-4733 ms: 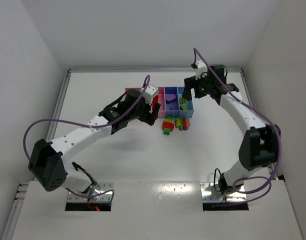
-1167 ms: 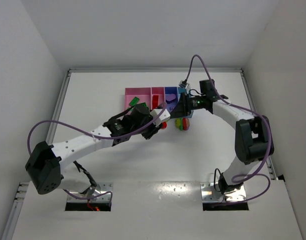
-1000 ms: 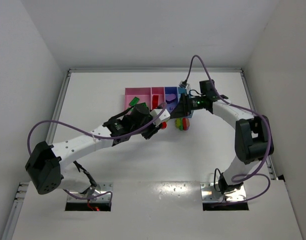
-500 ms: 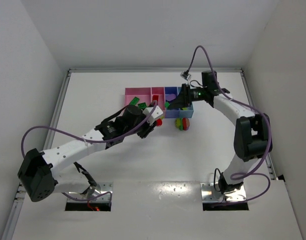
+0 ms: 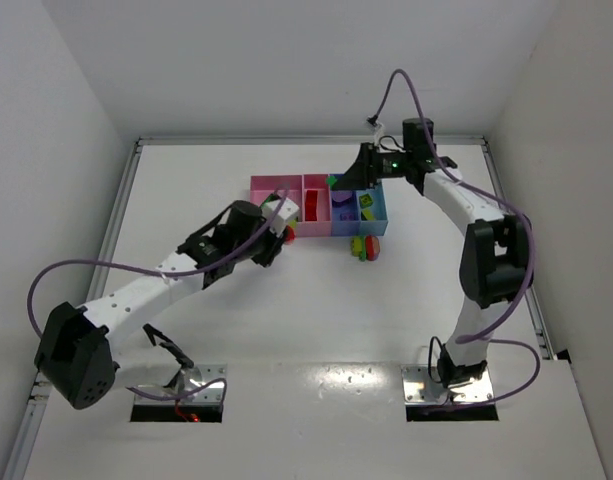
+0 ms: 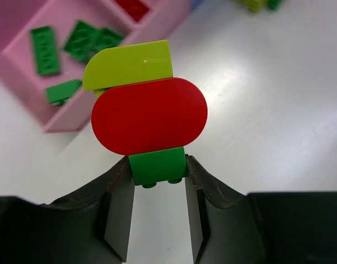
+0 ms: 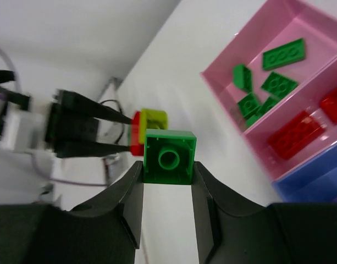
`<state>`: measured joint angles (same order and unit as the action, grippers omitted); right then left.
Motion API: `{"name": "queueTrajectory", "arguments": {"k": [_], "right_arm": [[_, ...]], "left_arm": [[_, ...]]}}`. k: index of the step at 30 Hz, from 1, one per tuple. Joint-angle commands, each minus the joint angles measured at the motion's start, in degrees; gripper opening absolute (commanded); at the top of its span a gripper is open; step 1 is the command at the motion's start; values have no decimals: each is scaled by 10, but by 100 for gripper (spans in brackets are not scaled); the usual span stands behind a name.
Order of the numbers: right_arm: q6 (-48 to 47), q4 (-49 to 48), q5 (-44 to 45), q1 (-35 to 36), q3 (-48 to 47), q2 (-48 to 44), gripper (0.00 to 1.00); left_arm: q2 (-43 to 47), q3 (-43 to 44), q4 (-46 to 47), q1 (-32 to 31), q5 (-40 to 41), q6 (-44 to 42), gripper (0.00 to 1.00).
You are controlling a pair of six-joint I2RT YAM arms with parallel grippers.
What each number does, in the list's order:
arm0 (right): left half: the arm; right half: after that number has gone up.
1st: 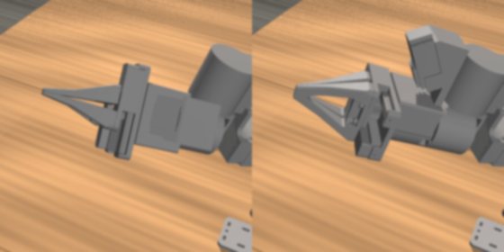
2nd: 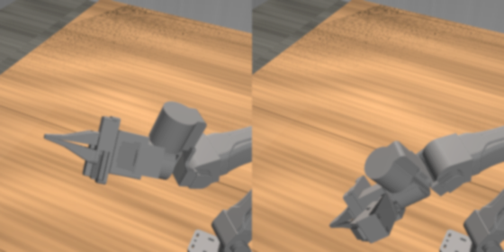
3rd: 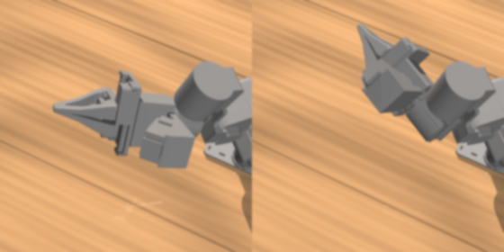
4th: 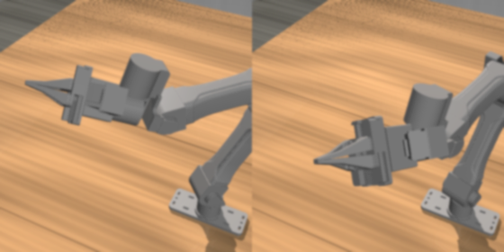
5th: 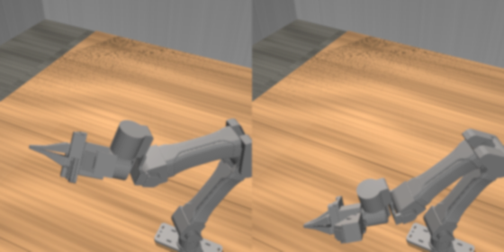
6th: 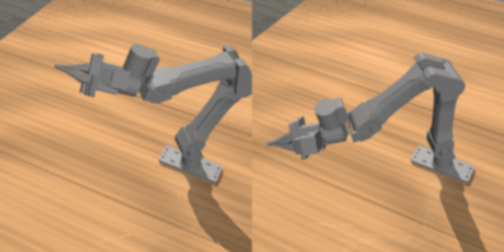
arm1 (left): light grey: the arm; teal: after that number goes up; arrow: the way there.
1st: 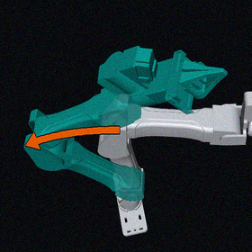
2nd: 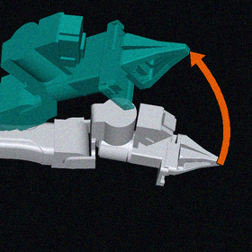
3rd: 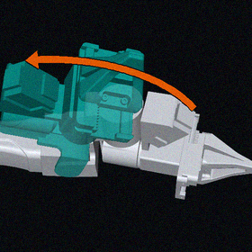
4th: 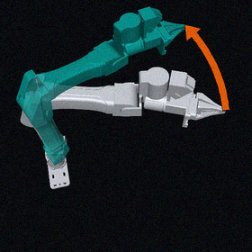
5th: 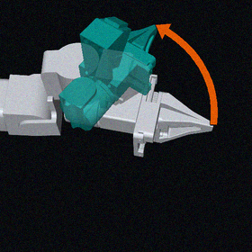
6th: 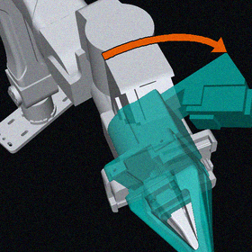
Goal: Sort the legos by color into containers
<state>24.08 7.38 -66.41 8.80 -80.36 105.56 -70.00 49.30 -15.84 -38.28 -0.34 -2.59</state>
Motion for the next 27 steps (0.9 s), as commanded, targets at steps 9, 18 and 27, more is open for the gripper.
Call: {"name": "queueTrajectory", "arguments": {"k": [9,18,27], "right_arm": [[-89,71,276,132,-217,148,0],[-81,73,327,175,-247,244,8],[-92,73,313,192,-263,250,61]], "left_arm": [[-1,119,30,198,32,38,4],[5,125,12,220,-1,44,4],[-7,125,12,220,-42,44,4]]}}
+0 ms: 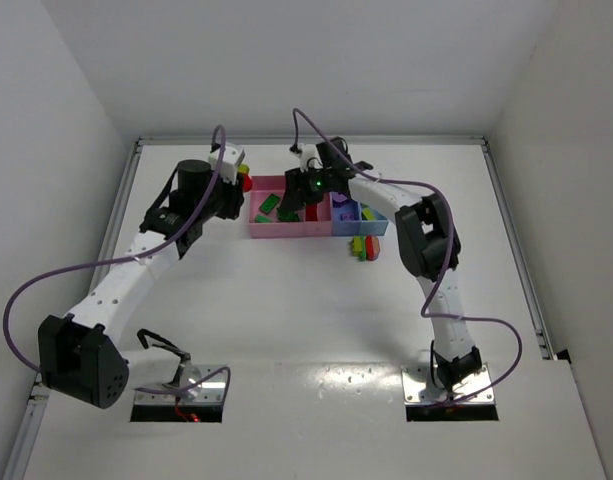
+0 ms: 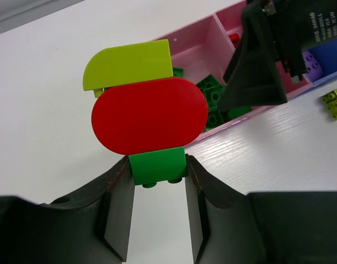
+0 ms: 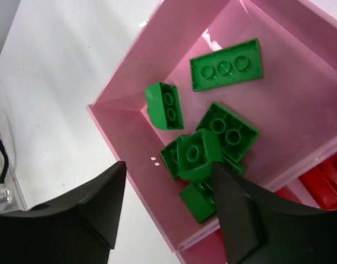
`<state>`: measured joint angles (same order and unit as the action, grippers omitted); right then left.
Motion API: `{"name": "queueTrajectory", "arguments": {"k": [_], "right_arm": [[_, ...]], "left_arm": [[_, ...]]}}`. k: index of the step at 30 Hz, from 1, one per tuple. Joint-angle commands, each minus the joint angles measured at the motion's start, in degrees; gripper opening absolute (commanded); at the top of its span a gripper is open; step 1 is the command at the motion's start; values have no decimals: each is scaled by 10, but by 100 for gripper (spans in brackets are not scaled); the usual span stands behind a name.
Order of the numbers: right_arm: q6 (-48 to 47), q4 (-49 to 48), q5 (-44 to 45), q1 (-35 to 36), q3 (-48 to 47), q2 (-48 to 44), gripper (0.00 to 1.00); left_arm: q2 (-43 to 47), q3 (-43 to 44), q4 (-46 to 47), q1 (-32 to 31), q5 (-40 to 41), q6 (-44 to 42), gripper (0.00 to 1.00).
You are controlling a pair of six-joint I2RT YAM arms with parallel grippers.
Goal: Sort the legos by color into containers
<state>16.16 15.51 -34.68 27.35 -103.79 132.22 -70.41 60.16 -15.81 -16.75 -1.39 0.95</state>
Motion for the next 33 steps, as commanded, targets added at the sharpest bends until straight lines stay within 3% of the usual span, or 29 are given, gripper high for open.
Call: {"name": "queueTrajectory", "arguments": {"k": [1,3,6,8,9,13,15,22,33], "right_arm": [[-13,-8,-13,12,-29,-17,65],[-13,-8,-52,12,-29,-38,73],[-1,-8,-142,0,-24,-64,75],[-1,-15,-257,-17,-10,-88,75],[11,-35,-327,-31,10,-98,75],[137,-179,-434,-62,104,-136,75],[186,-241,-458,-75,152,-153,75],[186,-236,-445,-70,177,-185,86],[186,-211,-405,-64,160,-185,88]], "left_arm": [[-3,16,12,5,-40,9,4],[-3,16,12,5,-62,-6,4],[-3,9,7,5,-104,-36,4],[4,4,7,5,-124,-41,4],[9,-1,7,5,-129,-49,4],[9,-7,7,5,-151,-69,4],[9,-7,7,-9,-160,-77,4],[-10,6,-4,-49,-208,-85,4],[-16,6,-9,-103,-219,-101,4]]}}
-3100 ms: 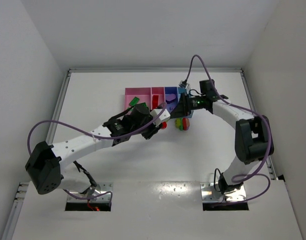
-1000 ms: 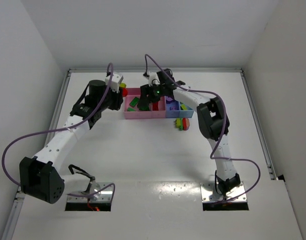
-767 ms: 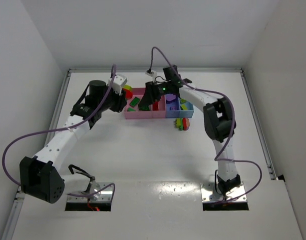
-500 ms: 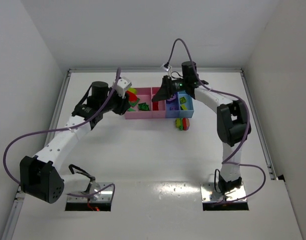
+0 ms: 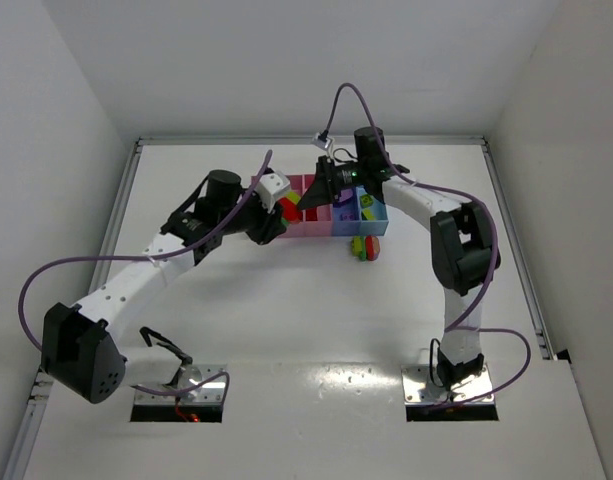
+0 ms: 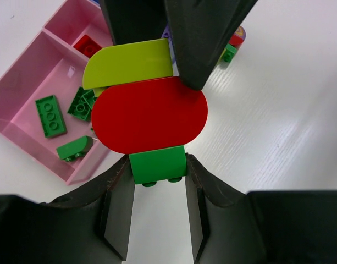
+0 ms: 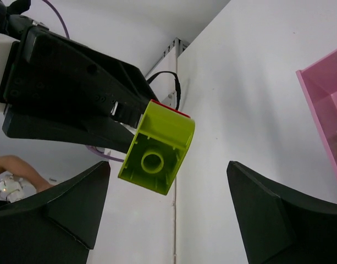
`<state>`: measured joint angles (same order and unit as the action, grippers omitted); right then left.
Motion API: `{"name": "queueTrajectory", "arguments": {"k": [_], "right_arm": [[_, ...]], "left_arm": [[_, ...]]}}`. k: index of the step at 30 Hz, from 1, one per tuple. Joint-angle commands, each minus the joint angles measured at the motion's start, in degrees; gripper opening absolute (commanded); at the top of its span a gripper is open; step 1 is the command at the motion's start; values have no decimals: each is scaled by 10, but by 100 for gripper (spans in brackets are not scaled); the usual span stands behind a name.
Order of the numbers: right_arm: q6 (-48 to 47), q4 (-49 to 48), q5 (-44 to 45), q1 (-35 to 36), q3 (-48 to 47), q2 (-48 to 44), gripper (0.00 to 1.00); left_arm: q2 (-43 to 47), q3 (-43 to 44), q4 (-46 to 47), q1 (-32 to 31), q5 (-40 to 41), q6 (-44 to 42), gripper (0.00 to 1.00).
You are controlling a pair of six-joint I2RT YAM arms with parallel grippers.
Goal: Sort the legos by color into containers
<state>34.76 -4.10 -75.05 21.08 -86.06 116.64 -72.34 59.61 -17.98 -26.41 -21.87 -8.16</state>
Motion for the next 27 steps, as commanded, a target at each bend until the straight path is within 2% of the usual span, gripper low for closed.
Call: {"name": "queueTrajectory", "arguments": {"k": [1,4,7,9,10,14,15,17,18,21,27], "right_arm": [[0,-15,-1,-2,-17,-29,88],[0,-15,-1,-2,-17,-29,88],[0,-15,-1,4,-11,-34,68],[11,-31,-1,4,-4,-34,59],[11,-36,-1,4,-4,-40,59],[38,-59,-6,4,1,-40,46],[44,-66,-13,4,1,-40,39],[56,-78,-13,4,1,-40,29],[56,-78,-19,4,1,-40,19],[61,-89,-19,-3,7,-40,4],[69,-95,-13,-54,38,-66,0]], "left_arm": [[4,11,13,-7,-14,-10,4],[-2,11,13,-19,-14,-10,4],[-2,11,13,-19,-14,-10,4],[-2,11,13,-19,-14,-15,4],[-2,6,13,-19,-14,-15,4],[-2,-5,13,-24,-14,-15,4],[-2,-5,13,-24,-14,-15,4],[4,-15,13,-24,-14,-15,4],[4,-15,13,-24,-8,-15,4],[10,-27,13,-24,-2,-15,4],[36,-63,2,-24,3,-5,4]]}}
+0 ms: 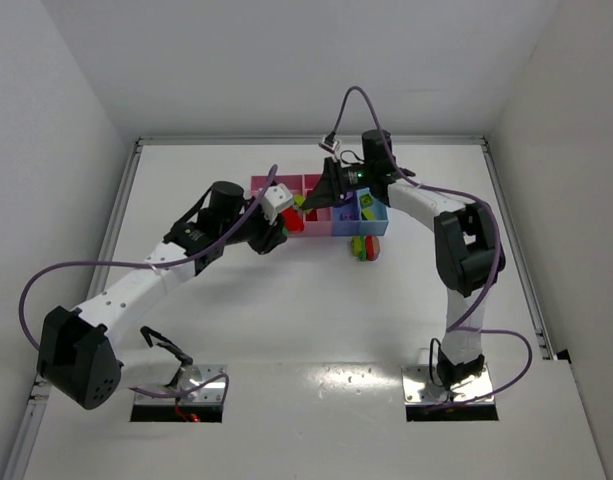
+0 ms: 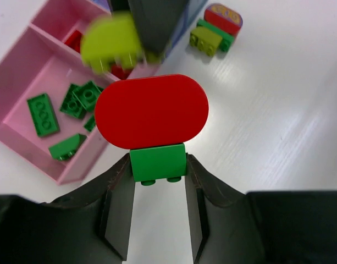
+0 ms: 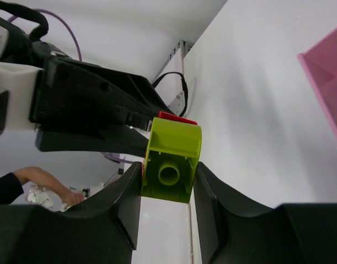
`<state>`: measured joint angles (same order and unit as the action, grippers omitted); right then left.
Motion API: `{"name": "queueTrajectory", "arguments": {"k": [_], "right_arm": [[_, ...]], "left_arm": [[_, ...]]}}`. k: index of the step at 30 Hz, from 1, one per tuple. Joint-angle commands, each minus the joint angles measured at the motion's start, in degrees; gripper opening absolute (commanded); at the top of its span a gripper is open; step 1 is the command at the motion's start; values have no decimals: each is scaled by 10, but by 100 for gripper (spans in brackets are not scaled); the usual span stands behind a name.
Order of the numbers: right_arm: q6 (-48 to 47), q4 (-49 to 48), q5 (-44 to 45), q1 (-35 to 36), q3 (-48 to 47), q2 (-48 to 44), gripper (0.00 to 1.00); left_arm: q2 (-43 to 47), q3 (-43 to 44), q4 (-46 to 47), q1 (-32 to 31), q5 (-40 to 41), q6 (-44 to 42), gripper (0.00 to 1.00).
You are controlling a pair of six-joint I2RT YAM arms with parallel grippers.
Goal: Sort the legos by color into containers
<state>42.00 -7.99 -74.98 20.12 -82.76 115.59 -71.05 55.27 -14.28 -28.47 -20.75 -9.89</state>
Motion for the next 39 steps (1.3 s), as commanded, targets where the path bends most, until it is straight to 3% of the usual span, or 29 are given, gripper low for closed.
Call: {"name": "queueTrajectory", "arguments": {"k": [1,7,10,11,13,14,17,19,24,28,29,34,35,38,39], "right_arm": [[-3,-56,-13,-53,5,-62,0],[-14,-56,1,-109,27,-80,0],[-85,28,49,-133,27,-86,0],[-182,132,77,-148,13,-91,0],[-284,232,237,-154,-4,-92,0],[-337,279,395,-146,-10,-105,0],[-354,292,574,-135,-16,-110,0],[-354,300,630,-128,-23,-105,0],[-360,306,660,-115,-17,-84,2],[-366,311,660,-110,-17,-63,21],[-366,311,648,-110,-17,-63,30],[-360,316,615,-105,-17,-57,49],[-360,316,614,-105,-17,-57,59],[-355,316,593,-99,-22,-57,78],[-346,316,578,-99,-29,-57,79]], "left_arm": [[23,-27,-35,-4,-8,13,4],[29,-38,-40,-4,-8,13,4],[29,-38,-40,-4,-8,13,4],[29,-32,-40,-4,-8,13,4],[29,-24,-40,-4,-1,13,4],[24,-9,-40,-4,7,13,4],[11,14,-40,-4,21,7,4],[3,20,-35,-4,21,7,4],[-17,51,-29,-4,21,13,4],[-30,64,-29,-4,21,13,4],[-35,64,-29,-4,21,13,4],[-41,64,-29,-4,21,13,4],[-41,64,-24,-4,21,13,4],[-41,64,-24,-4,21,13,4],[-41,64,-24,-4,15,13,4]]}}
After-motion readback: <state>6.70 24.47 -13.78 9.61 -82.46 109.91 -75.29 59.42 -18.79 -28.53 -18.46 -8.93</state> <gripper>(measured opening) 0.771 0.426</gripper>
